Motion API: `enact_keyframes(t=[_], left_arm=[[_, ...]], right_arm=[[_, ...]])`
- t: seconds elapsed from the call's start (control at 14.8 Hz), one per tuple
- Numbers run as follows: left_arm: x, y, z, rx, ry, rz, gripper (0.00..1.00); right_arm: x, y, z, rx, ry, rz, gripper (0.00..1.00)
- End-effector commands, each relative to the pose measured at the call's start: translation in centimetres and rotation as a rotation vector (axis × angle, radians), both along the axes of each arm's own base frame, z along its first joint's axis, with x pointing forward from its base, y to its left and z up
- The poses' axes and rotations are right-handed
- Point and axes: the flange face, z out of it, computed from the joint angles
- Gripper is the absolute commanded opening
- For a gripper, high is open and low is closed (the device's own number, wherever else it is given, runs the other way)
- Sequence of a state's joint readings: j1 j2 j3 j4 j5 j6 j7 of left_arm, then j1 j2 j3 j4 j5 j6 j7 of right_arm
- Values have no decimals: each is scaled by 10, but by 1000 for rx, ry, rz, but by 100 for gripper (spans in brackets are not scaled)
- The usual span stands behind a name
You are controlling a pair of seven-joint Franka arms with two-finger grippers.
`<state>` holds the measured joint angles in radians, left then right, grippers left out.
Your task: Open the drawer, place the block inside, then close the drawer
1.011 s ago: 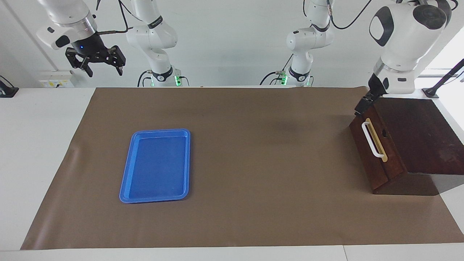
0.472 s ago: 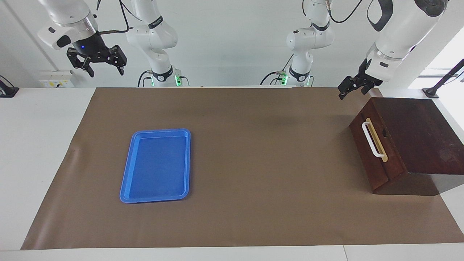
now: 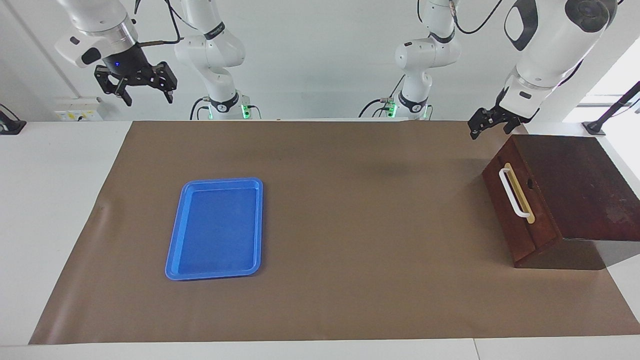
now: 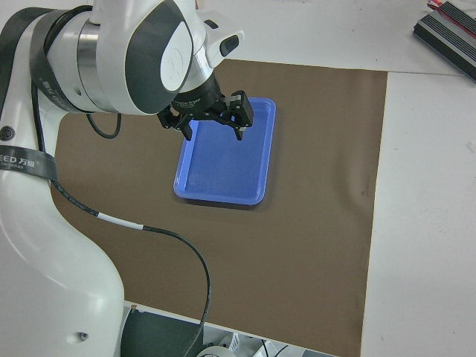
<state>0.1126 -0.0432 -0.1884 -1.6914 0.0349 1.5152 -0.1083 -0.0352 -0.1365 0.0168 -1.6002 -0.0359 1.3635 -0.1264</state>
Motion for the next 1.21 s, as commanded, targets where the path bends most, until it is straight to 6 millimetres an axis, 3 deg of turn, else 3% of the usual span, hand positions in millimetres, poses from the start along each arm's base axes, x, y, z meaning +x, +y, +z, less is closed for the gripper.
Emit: enact_keyframes(t=[0.0, 0.13, 0.47, 0.81, 1.15], left_arm=[[10, 0, 9, 4, -13, -68, 100], [18, 0, 14, -6, -31, -73, 100], [17, -28, 13, -6, -46, -124, 100], [17, -23, 15, -6, -53, -122, 100], [15, -24, 17, -4, -52, -123, 100]], right_arm=[[-8, -2, 5, 19, -13, 5, 100], [-8, -2, 5, 19, -14, 5, 100], [-10, -2, 8, 18, -21, 5, 100], [-14, -2, 9, 18, -22, 5, 100], [-19, -2, -3, 18, -5, 1, 100]])
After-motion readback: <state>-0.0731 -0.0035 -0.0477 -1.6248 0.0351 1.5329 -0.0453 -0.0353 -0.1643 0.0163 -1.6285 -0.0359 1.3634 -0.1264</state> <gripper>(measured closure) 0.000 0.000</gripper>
